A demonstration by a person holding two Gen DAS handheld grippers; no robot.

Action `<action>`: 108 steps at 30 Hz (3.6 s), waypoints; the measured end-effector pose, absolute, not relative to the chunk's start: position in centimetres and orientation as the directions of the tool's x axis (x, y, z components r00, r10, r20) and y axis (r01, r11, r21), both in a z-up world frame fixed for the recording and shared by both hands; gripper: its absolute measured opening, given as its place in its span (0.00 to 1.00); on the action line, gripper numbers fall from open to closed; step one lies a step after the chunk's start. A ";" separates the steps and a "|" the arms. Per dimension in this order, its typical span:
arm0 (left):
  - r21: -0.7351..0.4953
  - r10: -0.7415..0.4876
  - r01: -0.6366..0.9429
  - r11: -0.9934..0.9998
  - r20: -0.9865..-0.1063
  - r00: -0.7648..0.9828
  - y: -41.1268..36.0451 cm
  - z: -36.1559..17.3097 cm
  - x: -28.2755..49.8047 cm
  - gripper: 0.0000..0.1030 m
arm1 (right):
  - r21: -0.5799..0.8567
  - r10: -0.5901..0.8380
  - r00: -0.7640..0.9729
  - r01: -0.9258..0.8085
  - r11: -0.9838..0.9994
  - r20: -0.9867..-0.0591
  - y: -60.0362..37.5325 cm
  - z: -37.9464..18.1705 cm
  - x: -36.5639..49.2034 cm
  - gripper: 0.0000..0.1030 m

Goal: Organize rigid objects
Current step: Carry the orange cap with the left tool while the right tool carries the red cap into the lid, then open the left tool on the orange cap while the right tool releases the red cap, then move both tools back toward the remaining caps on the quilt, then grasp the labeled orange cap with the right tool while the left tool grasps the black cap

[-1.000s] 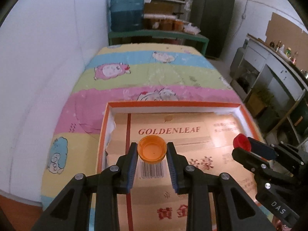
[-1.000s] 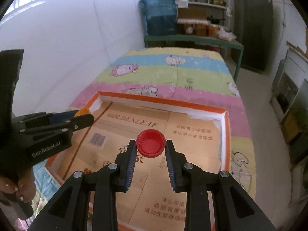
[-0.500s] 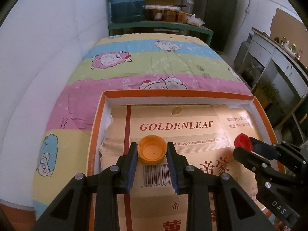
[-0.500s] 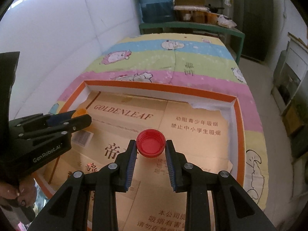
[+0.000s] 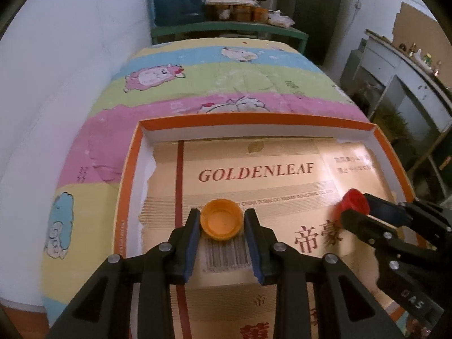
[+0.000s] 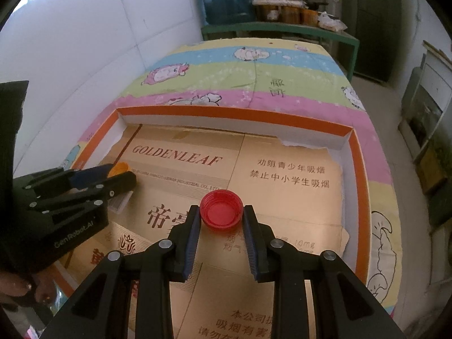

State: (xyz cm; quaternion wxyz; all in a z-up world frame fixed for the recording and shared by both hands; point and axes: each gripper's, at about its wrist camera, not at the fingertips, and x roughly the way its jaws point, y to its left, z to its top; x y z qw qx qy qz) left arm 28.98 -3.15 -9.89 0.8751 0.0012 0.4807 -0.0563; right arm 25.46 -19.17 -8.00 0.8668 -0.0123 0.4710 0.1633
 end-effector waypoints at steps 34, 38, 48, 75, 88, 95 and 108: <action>-0.117 -0.147 0.092 0.989 -0.694 0.704 -0.4 -3.2 18.6 0.63 | 0.131 0.258 0.614 -0.245 0.961 -0.746 -18.4 -3.1 15.2 0.55; -0.104 -0.144 0.100 0.990 -0.695 0.704 -0.4 -2.7 16.8 0.58 | 0.141 0.275 0.614 -0.259 0.956 -0.740 -18.1 -2.6 13.2 0.55; -0.111 -0.138 0.085 0.990 -0.682 0.718 0.6 -1.6 13.1 0.58 | 0.128 0.264 0.641 -0.251 0.960 -0.721 -18.1 -1.3 8.6 0.55; -0.135 -0.138 0.067 0.989 -0.640 0.755 2.0 -1.0 3.7 0.58 | 0.084 0.260 0.656 -0.288 0.954 -0.709 -16.9 -1.0 -2.2 0.55; -0.144 -0.156 0.080 0.986 -0.666 0.729 2.3 -3.6 0.7 0.58 | 0.064 0.301 0.616 -0.376 0.924 -0.728 -14.5 -4.1 -6.8 0.55; -0.149 -0.170 0.092 0.985 -0.678 0.715 2.3 -5.1 -0.5 0.58 | 0.083 0.316 0.582 -0.390 0.917 -0.749 -13.9 -5.9 -7.8 0.55; -0.151 -0.209 0.144 0.978 -0.695 0.688 2.2 -7.3 -1.2 0.58 | 0.128 0.336 0.535 -0.387 0.913 -0.775 -13.5 -8.5 -7.2 0.55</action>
